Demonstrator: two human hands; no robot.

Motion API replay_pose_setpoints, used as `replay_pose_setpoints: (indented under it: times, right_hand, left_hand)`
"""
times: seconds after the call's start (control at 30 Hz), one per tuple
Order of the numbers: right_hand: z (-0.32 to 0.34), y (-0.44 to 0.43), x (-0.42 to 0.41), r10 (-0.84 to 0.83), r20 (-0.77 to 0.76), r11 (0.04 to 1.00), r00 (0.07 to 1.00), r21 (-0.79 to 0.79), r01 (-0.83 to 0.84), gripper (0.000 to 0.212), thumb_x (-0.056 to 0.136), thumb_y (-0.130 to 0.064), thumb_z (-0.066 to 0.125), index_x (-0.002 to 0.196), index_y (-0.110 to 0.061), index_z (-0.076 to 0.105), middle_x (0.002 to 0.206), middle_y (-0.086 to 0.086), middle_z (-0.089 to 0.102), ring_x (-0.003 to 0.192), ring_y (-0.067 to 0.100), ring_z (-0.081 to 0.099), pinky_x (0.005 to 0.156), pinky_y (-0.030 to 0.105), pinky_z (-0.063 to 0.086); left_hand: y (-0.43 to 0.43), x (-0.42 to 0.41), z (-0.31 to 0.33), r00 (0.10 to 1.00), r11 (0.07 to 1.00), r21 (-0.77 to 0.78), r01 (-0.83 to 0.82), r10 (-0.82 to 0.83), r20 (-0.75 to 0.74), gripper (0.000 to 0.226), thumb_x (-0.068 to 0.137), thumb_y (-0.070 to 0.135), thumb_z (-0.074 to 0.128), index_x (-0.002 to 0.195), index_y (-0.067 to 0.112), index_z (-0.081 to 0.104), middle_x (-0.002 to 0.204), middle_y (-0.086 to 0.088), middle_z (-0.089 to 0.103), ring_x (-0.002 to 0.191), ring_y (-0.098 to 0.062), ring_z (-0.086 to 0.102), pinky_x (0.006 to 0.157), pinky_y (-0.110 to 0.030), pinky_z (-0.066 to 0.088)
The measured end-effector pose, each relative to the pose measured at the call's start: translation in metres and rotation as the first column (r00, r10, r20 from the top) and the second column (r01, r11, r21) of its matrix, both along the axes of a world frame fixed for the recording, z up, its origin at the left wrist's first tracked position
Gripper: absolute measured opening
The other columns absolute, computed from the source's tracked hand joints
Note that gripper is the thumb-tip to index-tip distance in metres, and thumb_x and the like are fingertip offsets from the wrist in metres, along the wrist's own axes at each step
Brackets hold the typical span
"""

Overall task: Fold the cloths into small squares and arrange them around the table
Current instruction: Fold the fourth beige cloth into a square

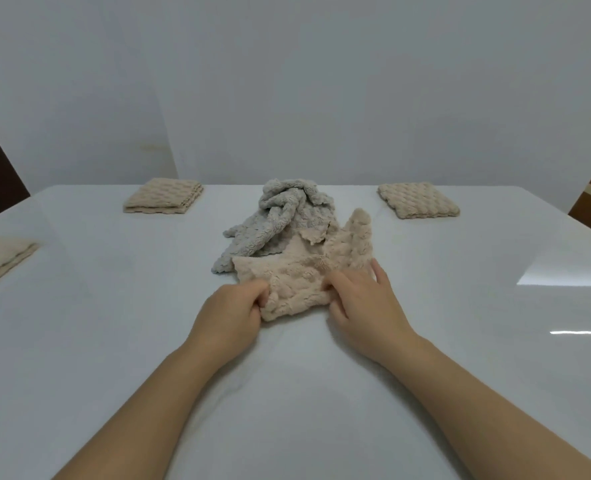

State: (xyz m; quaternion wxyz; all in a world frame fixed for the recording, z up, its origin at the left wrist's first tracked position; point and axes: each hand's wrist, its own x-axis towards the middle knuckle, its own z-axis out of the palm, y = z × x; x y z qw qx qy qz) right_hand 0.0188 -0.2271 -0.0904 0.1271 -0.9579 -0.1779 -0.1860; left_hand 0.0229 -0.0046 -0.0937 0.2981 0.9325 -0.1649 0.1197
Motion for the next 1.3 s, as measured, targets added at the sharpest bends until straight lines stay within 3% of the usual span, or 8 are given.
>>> replay_pose_setpoints:
  times: [0.17, 0.27, 0.37, 0.5, 0.7, 0.87, 1.07, 1.3]
  right_hand:
    - [-0.002, 0.002, -0.001, 0.031, 0.145, 0.996, 0.989, 0.075, -0.042, 0.045, 0.086, -0.018, 0.049, 0.131, -0.020, 0.054, 0.094, -0.001, 0.065, 0.064, 0.024, 0.060, 0.052, 0.028, 0.034]
    - [-0.003, -0.002, 0.002, -0.047, 0.184, 0.998, 0.982, -0.031, 0.053, 0.053, 0.080, -0.022, 0.042, 0.132, -0.018, 0.052, 0.113, 0.003, 0.059, 0.093, 0.027, 0.061, 0.076, 0.038, 0.044]
    - [-0.005, -0.007, 0.002, -0.085, 0.101, 0.983, 0.991, -0.152, 0.099, 0.066, 0.078, -0.031, 0.033, 0.140, -0.014, 0.049, 0.134, 0.003, 0.055, 0.131, 0.028, 0.047, 0.111, 0.065, 0.018]
    - [-0.003, -0.007, 0.002, -0.074, 0.095, 0.982, 0.993, -0.168, 0.089, 0.061, 0.077, -0.033, 0.052, 0.137, -0.021, 0.051, 0.110, -0.003, 0.056, 0.114, 0.023, 0.051, 0.114, 0.067, 0.002]
    - [0.005, -0.013, 0.000, 0.085, -0.067, 0.977, 0.994, -0.188, -0.097, 0.077, 0.081, -0.036, 0.047, 0.152, -0.036, 0.017, 0.161, -0.010, 0.015, 0.151, 0.021, -0.007, 0.108, 0.064, -0.021]
    - [0.008, -0.017, -0.002, 0.087, 0.129, 0.984, 0.988, -0.167, -0.065, 0.040, 0.070, -0.041, 0.047, 0.105, -0.026, 0.059, 0.088, -0.013, 0.052, 0.102, 0.020, 0.054, 0.112, 0.057, -0.005]
    - [0.024, -0.028, -0.016, 0.088, 0.226, 0.977, 0.970, -0.209, -0.040, 0.028, 0.058, -0.031, 0.077, 0.065, -0.021, 0.052, 0.069, -0.012, 0.051, 0.093, 0.021, 0.059, 0.107, 0.061, 0.007]
    - [0.044, -0.024, -0.071, 0.102, -0.067, 0.951, 0.993, -0.287, -0.117, 0.033, 0.078, -0.047, 0.057, 0.064, -0.023, 0.038, 0.051, -0.011, 0.037, 0.053, 0.015, 0.040, 0.083, 0.036, 0.046]
  left_hand:
    - [-0.001, -0.006, 0.009, 0.998, 0.996, -0.094, -0.009, 0.004, -0.060, 0.018, 0.085, 0.052, 0.044, 0.091, 0.036, 0.051, 0.077, 0.011, 0.061, 0.075, -0.014, 0.057, 0.070, -0.035, 0.046]
    - [-0.010, -0.009, 0.003, 0.996, 0.999, -0.032, 0.006, -0.003, 0.095, 0.012, 0.087, 0.023, 0.061, 0.085, 0.023, 0.049, 0.073, 0.011, 0.056, 0.072, -0.014, 0.054, 0.062, -0.031, 0.039]
    - [-0.005, -0.004, -0.001, 0.993, 0.979, -0.200, 0.031, -0.008, 0.115, 0.024, 0.076, -0.006, 0.057, 0.080, 0.018, 0.057, 0.080, 0.010, 0.058, 0.076, -0.010, 0.053, 0.067, -0.028, 0.041]
    - [-0.004, -0.003, 0.003, 0.989, 0.946, -0.306, 0.104, -0.067, 0.129, 0.042, 0.067, -0.012, 0.049, 0.070, 0.030, 0.049, 0.083, 0.008, 0.058, 0.079, -0.011, 0.053, 0.070, -0.026, 0.040]
    - [-0.003, -0.008, 0.004, 0.966, 0.933, -0.270, 0.240, -0.202, 0.160, 0.048, 0.056, -0.020, 0.045, 0.065, 0.028, 0.043, 0.081, 0.004, 0.055, 0.078, -0.019, 0.053, 0.067, -0.031, 0.039]
    - [-0.004, -0.017, 0.011, 0.967, 0.921, -0.302, 0.245, -0.207, 0.150, 0.035, 0.059, -0.008, 0.042, 0.063, 0.026, 0.045, 0.078, 0.008, 0.060, 0.076, -0.010, 0.055, 0.066, -0.021, 0.040]
    - [0.019, -0.028, 0.015, 0.988, 0.923, -0.367, 0.116, -0.070, 0.136, 0.050, 0.063, -0.027, 0.050, 0.064, 0.022, 0.050, 0.080, 0.007, 0.063, 0.073, -0.002, 0.055, 0.070, -0.017, 0.041]
    - [0.050, -0.067, 0.017, 0.990, 0.965, -0.236, 0.111, -0.128, -0.060, 0.048, 0.067, -0.022, 0.047, 0.062, 0.026, 0.054, 0.080, 0.010, 0.068, 0.077, -0.004, 0.060, 0.073, -0.018, 0.043]
